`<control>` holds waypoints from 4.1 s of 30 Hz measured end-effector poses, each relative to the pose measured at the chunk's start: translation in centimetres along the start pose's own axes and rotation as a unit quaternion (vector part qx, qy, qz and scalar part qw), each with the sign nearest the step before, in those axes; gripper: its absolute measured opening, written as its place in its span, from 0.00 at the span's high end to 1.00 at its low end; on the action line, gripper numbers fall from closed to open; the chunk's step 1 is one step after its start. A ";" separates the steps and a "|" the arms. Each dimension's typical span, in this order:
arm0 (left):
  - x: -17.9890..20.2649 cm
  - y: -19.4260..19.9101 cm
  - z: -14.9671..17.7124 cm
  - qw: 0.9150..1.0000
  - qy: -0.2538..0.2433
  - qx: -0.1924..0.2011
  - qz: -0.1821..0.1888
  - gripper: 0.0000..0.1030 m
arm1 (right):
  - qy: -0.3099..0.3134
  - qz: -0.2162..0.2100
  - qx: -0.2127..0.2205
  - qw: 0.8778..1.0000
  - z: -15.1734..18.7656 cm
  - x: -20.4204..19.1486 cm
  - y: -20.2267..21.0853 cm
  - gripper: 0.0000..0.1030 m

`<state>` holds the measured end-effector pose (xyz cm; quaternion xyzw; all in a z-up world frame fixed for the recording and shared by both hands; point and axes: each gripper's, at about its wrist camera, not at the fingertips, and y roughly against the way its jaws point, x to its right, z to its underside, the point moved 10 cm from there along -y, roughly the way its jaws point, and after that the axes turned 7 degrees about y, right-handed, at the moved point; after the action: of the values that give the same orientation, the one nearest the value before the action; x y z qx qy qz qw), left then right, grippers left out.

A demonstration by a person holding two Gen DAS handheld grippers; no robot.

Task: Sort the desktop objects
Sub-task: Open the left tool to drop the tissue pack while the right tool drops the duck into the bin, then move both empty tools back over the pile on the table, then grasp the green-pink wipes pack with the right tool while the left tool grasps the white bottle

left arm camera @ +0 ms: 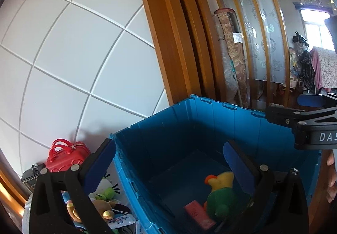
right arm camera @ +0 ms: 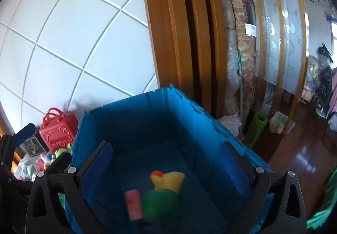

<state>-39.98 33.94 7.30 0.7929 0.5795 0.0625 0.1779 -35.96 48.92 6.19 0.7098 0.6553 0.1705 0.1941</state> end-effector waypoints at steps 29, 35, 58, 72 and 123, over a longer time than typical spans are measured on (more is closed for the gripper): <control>-14.7 13.6 15.1 0.986 0.092 0.010 -0.140 0.00 | 0.130 -0.100 0.119 0.979 4.7 -17.2 9.3 0.00; -21.9 17.6 20.5 0.980 0.092 -0.020 -0.172 0.00 | 0.127 -0.145 0.125 0.973 6.0 -24.6 11.1 0.00; -35.9 22.6 35.2 0.959 0.102 -0.120 -0.237 0.00 | 0.199 -0.230 0.023 0.952 17.3 -43.0 5.2 0.00; -30.3 17.4 41.6 0.967 0.113 -0.178 -0.145 0.00 | 0.247 -0.287 -0.004 0.925 18.9 -47.0 0.2 0.00; -31.5 5.0 50.5 0.929 0.150 -0.338 0.008 0.00 | 0.191 -0.269 -0.224 0.917 36.6 -40.8 -15.4 0.36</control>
<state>-30.15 -7.64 -34.49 0.6719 0.5378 0.3743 0.3453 -34.50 7.39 -32.72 0.3987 0.7907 0.3865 0.2578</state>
